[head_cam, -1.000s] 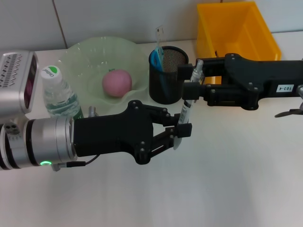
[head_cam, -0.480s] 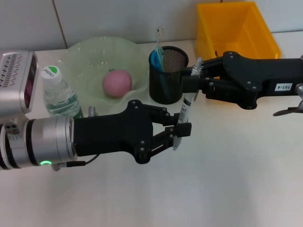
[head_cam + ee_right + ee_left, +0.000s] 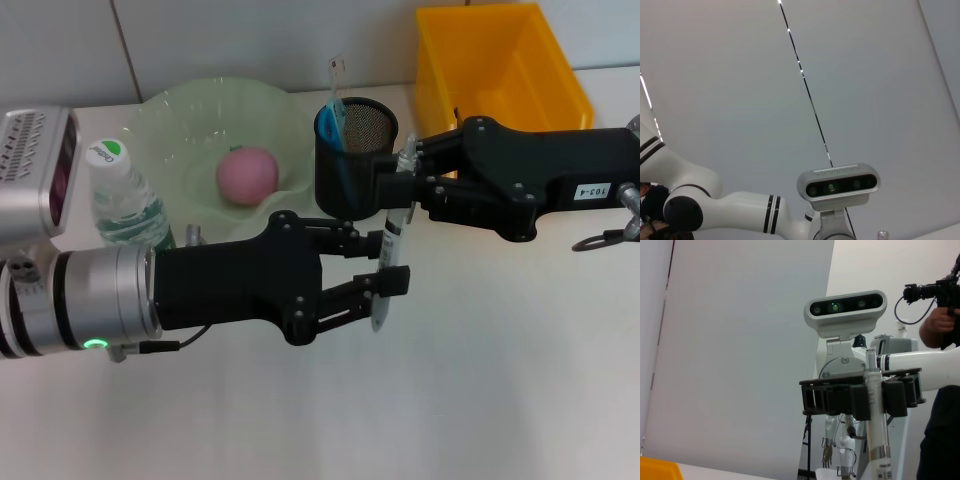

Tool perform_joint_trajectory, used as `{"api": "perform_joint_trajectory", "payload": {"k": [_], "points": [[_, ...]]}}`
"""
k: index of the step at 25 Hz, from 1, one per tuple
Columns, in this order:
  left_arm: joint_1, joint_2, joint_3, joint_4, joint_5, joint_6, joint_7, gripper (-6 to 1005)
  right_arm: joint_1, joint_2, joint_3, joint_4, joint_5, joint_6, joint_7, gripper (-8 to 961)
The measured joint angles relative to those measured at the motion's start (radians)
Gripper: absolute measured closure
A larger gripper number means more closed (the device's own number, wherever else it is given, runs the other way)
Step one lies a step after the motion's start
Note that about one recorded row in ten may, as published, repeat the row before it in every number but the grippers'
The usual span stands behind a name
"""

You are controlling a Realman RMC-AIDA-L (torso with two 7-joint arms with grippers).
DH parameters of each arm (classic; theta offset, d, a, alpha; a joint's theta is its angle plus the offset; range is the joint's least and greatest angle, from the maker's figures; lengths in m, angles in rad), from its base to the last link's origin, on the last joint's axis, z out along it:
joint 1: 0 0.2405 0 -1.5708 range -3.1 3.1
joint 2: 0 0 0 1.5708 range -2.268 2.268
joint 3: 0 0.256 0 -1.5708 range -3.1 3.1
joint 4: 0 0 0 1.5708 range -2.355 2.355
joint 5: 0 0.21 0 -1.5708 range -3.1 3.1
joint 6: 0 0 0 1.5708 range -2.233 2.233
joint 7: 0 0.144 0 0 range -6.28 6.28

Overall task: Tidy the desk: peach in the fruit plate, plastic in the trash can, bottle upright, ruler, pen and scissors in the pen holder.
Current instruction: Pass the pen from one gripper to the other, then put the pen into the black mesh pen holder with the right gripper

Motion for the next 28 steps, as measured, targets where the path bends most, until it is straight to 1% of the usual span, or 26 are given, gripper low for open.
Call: {"api": "perform_joint_trajectory", "payload": {"k": [6, 10, 11, 13, 14, 15, 16, 17, 18, 19, 20, 21, 23, 24, 25, 26, 27, 28], "points": [[0.0, 0.003, 0.005, 0.001, 0.004, 0.004, -0.028, 678, 0.0, 0.0, 0.0, -0.004, 0.0, -0.005, 0.004, 814], [0.003, 0.004, 0.009, 0.004, 0.005, 0.006, -0.032, 508, -0.004, 0.0, 0.0, -0.013, -0.002, -0.003, 0.004, 814], [0.006, 0.004, 0.009, 0.005, 0.005, 0.004, -0.032, 466, -0.011, -0.001, 0.002, -0.035, -0.002, 0.0, -0.001, 814], [0.007, 0.004, 0.009, 0.005, 0.006, 0.003, -0.032, 313, -0.016, -0.004, 0.008, -0.054, -0.002, 0.003, -0.006, 815], [0.014, 0.006, 0.01, 0.003, 0.007, 0.004, -0.031, 236, -0.022, -0.014, 0.025, -0.084, -0.002, 0.014, -0.012, 815], [0.014, 0.006, 0.01, 0.003, 0.007, 0.004, -0.031, 229, -0.022, -0.014, 0.025, -0.084, -0.002, 0.014, -0.012, 815], [0.02, 0.007, 0.01, 0.002, 0.012, 0.008, -0.028, 222, -0.022, -0.03, 0.052, -0.103, -0.001, 0.026, -0.013, 816], [0.023, 0.007, 0.009, 0.002, 0.015, 0.01, -0.027, 215, -0.022, -0.03, 0.052, -0.103, -0.001, 0.026, -0.013, 816], [0.024, 0.007, 0.008, 0.002, 0.018, 0.011, -0.027, 208, -0.02, -0.038, 0.069, -0.109, 0.0, 0.032, -0.013, 816], [0.034, 0.007, 0.005, 0.002, 0.035, 0.024, -0.025, 201, -0.013, -0.048, 0.112, -0.121, 0.002, 0.043, -0.017, 816], [0.034, 0.007, 0.005, 0.002, 0.035, 0.024, -0.025, 193, -0.013, -0.048, 0.112, -0.121, 0.002, 0.043, -0.017, 816], [0.044, 0.007, 0.004, 0.002, 0.044, 0.044, -0.025, 186, -0.008, -0.053, 0.15, -0.15, 0.005, 0.074, -0.02, 815], [0.051, 0.007, 0.005, 0.003, 0.046, 0.055, -0.024, 172, -0.005, -0.055, 0.163, -0.168, 0.006, 0.096, -0.021, 815], [0.066, 0.006, 0.009, 0.003, 0.048, 0.073, -0.017, 165, -0.002, -0.055, 0.169, -0.206, 0.007, 0.16, -0.021, 815], [0.066, 0.006, 0.009, 0.003, 0.048, 0.073, -0.017, 165, -0.002, -0.055, 0.169, -0.206, 0.007, 0.16, -0.021, 814], [0.079, 0.004, 0.011, 0.002, 0.048, 0.079, -0.001, 165, 0.006, -0.055, 0.164, -0.229, 0.008, 0.231, -0.021, 814], [0.079, 0.004, 0.011, 0.002, 0.048, 0.079, -0.001, 165, 0.006, -0.055, 0.164, -0.229, 0.008, 0.231, -0.021, 814], [0.085, 0.004, 0.011, 0.001, 0.048, 0.079, 0.008, 165, 0.012, -0.054, 0.161, -0.234, 0.008, 0.269, -0.021, 814]]}}
